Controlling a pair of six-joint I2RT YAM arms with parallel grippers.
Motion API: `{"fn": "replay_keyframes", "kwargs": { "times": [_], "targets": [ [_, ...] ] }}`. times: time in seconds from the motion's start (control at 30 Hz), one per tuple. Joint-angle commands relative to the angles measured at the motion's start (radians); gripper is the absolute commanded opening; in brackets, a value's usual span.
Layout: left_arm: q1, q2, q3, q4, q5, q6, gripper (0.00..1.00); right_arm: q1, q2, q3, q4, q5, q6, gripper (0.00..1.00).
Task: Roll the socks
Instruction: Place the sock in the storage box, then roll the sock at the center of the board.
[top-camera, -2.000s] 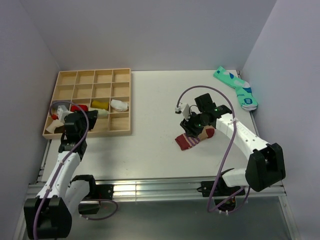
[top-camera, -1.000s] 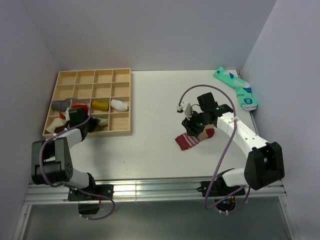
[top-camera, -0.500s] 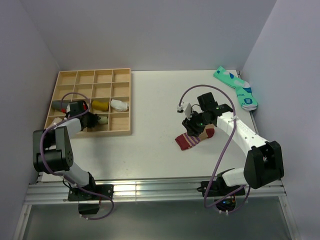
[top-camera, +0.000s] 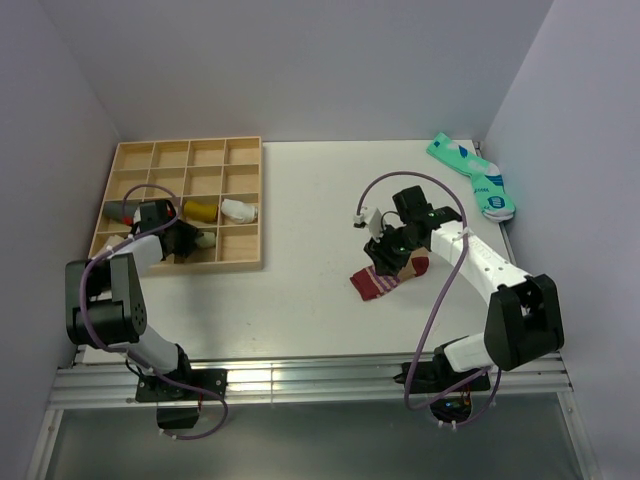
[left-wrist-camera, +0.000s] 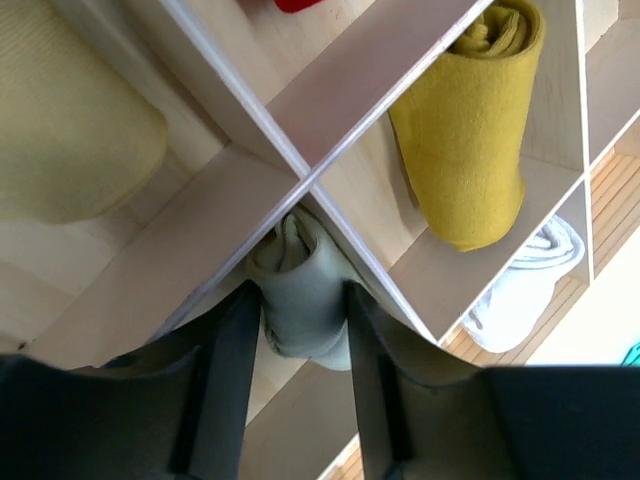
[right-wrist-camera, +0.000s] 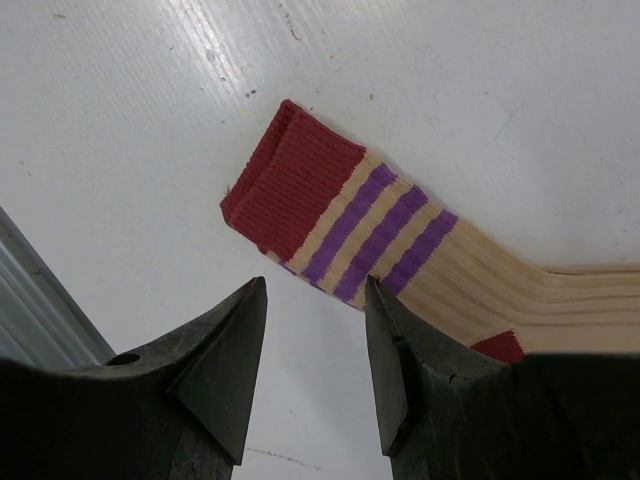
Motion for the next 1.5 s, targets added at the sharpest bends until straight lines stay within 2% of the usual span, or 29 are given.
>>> {"fn": "replay_keyframes", "kwargs": {
  "times": [0.0, 0.23, 0.4, 0.63, 0.77, 0.93, 1.13, 1.47],
  "targets": [
    [0.004, -0.05, -0.014, -0.05, -0.017, 0.008, 0.47, -0.011, 0.004, 0.053, -0.022, -0.01, -0.018, 0.51],
    [0.004, -0.131, -0.022, -0.09, 0.0, 0.004, 0.51, -0.016, 0.008, 0.064, -0.031, -0.011, -0.016, 0.51],
    [0.005, -0.246, -0.034, -0.144, 0.0, 0.009, 0.53, -0.016, 0.008, 0.067, -0.019, 0.007, 0.005, 0.51],
    [0.002, -0.347, -0.048, -0.165, 0.032, 0.024, 0.52, -0.014, 0.02, 0.049, -0.001, 0.059, 0.036, 0.51],
    [-0.01, -0.458, -0.049, -0.173, 0.058, 0.029, 0.51, -0.004, 0.031, 0.021, 0.021, 0.114, 0.068, 0.5],
    [-0.088, -0.521, -0.008, -0.18, 0.078, 0.026, 0.5, 0.102, 0.037, -0.042, 0.088, 0.202, 0.163, 0.47],
    [-0.202, -0.516, 0.047, -0.164, 0.104, 0.029, 0.51, 0.222, 0.057, -0.088, 0.194, 0.28, 0.286, 0.47],
    [-0.225, -0.521, 0.052, -0.111, 0.17, 0.037, 0.51, 0.269, 0.138, -0.005, 0.179, 0.331, 0.393, 0.52]
  ]
}}
